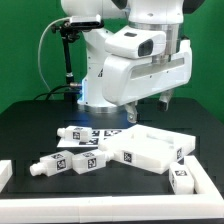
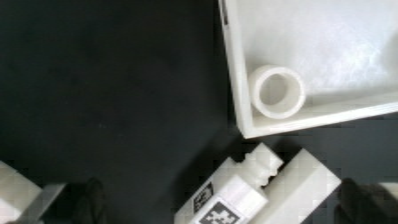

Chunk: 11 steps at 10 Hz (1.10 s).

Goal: Assemble one leg

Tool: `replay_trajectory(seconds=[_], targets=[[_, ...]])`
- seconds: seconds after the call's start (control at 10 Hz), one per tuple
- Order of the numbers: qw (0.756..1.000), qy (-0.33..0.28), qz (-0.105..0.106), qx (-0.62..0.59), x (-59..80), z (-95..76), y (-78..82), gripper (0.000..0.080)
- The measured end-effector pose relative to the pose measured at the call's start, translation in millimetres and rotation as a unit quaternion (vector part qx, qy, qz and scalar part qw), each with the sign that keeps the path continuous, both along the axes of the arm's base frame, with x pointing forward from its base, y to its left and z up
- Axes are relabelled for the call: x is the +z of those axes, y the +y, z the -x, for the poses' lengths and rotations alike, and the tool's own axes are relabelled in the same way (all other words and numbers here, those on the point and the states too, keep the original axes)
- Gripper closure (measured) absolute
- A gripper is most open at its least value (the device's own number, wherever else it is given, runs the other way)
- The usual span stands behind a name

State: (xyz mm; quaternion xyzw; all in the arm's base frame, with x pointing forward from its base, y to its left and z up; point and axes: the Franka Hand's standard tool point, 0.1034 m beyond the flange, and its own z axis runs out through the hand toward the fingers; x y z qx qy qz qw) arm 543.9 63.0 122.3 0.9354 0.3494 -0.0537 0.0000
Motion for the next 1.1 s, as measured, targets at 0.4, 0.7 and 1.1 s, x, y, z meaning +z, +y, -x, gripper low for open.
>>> replay_trajectory(seconds=[0.4,0.7,1.1], targets=[[1.0,0.0,-0.001,0.0,-0.5,0.1,0.1,0.015],[1.0,0.003,-0.004,-0.015,-18.9,-0.2,5.2,0.015],[0.999,-0.005,-0.024,-0.032,-56.2,-20.6,12.9,0.015]])
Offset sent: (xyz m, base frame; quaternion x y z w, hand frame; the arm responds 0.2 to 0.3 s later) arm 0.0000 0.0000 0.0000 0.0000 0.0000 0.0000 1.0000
